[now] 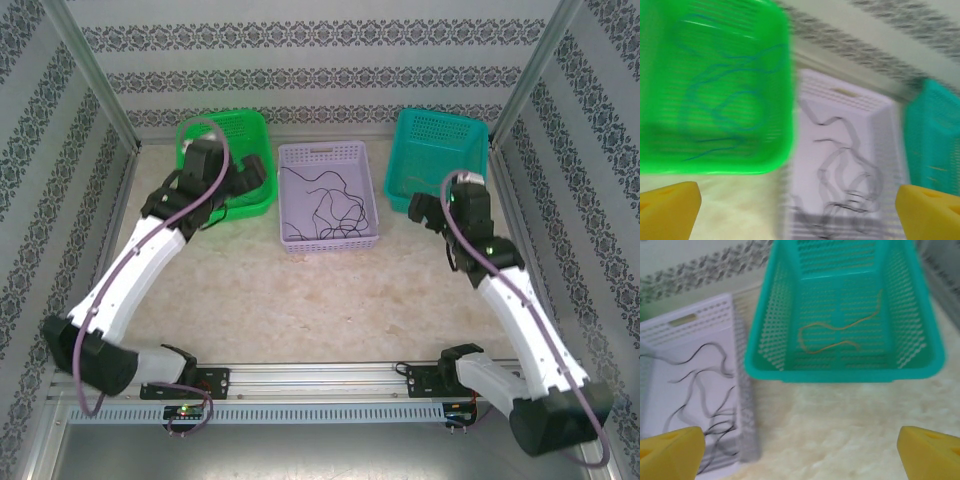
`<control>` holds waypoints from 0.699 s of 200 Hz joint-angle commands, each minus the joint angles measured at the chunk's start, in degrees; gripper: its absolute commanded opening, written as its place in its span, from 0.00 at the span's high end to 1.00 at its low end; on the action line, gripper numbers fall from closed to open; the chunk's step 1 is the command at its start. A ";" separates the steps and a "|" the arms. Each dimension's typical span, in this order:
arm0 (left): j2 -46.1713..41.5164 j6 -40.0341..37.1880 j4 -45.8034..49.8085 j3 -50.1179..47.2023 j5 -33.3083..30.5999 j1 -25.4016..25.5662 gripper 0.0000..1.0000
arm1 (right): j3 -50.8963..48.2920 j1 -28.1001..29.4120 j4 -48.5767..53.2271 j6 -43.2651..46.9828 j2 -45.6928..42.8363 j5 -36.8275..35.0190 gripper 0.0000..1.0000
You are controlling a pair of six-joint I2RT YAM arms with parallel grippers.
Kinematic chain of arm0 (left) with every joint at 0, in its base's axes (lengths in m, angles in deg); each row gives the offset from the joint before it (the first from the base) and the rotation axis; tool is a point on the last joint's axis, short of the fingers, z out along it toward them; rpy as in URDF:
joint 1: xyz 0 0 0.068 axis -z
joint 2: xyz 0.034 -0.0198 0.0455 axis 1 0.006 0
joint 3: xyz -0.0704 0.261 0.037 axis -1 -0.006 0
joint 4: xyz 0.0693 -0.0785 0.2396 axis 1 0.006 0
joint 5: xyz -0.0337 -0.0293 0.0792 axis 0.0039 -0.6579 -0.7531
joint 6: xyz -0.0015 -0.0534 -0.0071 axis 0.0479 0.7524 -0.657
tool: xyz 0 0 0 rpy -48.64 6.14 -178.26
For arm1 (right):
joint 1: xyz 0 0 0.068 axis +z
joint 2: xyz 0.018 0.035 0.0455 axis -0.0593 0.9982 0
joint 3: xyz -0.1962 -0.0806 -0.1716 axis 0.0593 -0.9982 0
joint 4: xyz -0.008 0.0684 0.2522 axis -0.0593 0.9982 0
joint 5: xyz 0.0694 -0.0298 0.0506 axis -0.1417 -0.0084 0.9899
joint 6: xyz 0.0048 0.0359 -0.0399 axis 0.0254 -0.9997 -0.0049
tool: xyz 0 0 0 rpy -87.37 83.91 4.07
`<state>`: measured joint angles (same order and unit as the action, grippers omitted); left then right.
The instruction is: Untangle the cables
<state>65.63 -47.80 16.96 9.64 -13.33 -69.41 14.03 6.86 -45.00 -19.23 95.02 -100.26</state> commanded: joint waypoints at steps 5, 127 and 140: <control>-9.42 -6.50 0.81 -14.47 -21.21 0.31 0.00 | -17.47 -1.52 -22.04 12.80 -4.23 -8.60 0.02; -1.66 -25.27 -64.79 -55.02 -4.21 -19.64 0.00 | -23.54 -8.30 -61.99 19.72 28.29 7.66 0.02; 2.11 -25.04 -70.68 -54.74 -0.77 -21.55 0.00 | -26.84 -9.52 -69.94 19.16 30.32 9.73 0.02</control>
<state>63.31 -72.47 -31.47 -45.07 -21.51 -87.81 -10.65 -0.90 -99.12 -1.70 122.43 -96.68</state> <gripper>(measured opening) 0.997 0.982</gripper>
